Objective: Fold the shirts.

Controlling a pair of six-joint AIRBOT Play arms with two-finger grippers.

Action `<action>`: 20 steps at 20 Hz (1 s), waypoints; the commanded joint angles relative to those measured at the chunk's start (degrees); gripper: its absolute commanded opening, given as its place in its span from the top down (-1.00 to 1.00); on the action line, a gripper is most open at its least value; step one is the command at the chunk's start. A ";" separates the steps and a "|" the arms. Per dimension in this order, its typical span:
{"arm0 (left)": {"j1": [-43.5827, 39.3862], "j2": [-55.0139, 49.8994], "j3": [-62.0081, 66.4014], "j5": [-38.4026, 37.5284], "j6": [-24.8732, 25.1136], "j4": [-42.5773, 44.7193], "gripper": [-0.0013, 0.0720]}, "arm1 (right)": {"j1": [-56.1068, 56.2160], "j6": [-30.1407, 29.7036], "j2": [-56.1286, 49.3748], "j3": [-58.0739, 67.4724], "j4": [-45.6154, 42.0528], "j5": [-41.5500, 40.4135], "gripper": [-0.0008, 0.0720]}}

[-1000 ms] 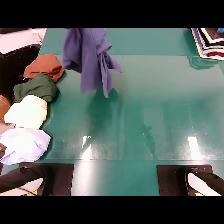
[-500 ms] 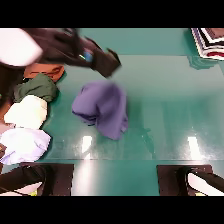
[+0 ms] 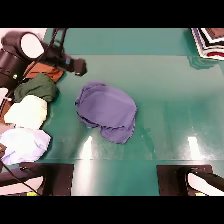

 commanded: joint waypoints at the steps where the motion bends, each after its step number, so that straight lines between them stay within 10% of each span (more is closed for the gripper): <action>1: 8.44 -3.93 -9.22 4.20 -0.11 -6.16 -0.54 | 0.04 0.04 -0.87 0.02 0.24 0.70 0.94; 11: 9.57 -18.18 -10.45 8.50 3.15 -12.96 -0.54 | 0.04 0.09 -4.44 0.02 0.31 4.17 0.94; 16: 9.60 -18.16 -10.45 9.05 3.08 -12.94 0.16 | 0.04 0.07 -4.48 0.02 0.22 4.76 0.94; 17: 9.60 -18.10 -10.19 8.68 3.08 -12.92 0.85 | 0.04 0.07 -4.48 0.02 0.20 5.11 0.94; 20: 9.60 -16.48 -7.82 6.60 3.19 -12.81 0.89 | 0.02 0.09 -4.39 -0.68 -0.22 8.52 0.94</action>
